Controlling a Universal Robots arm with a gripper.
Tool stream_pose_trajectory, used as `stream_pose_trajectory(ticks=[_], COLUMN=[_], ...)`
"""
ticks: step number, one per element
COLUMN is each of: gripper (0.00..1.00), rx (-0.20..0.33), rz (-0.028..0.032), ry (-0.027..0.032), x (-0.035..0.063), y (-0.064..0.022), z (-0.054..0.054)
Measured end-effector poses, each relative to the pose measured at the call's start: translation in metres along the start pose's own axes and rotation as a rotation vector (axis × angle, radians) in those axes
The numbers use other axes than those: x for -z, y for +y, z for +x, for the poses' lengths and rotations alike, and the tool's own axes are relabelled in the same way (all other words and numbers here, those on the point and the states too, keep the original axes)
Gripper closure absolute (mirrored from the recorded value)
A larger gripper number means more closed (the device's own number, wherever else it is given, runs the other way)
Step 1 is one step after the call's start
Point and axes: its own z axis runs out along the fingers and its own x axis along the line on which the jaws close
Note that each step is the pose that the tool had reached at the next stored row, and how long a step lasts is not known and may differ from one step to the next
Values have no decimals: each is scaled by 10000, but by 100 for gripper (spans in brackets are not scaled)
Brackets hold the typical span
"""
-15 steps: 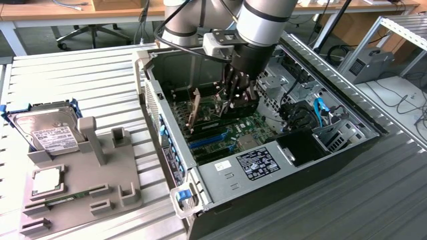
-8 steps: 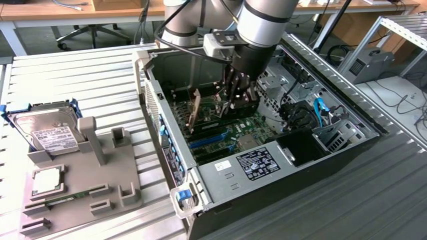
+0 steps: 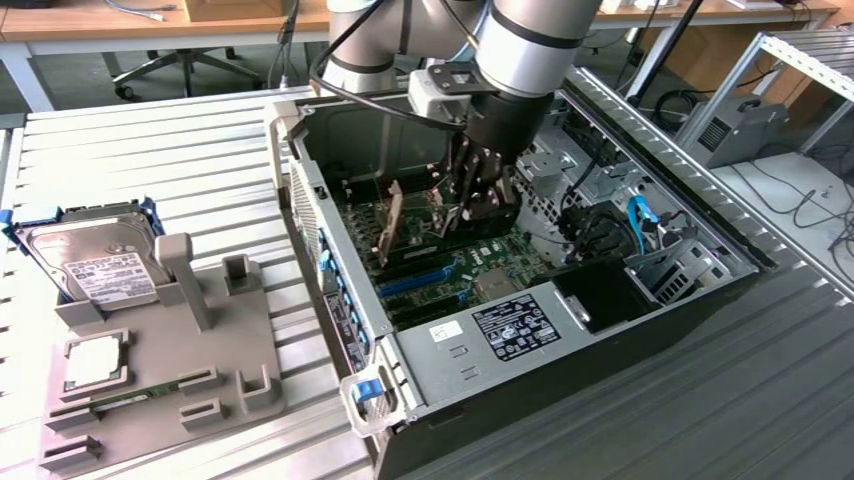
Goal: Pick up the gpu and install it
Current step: 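Insert the gpu into the slot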
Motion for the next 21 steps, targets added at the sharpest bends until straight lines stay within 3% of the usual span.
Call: stream_pose_trajectory(ticks=[21], gripper=[74], rx=[0], rz=[0], ry=[1], x=[-5], y=[-9], z=[78])
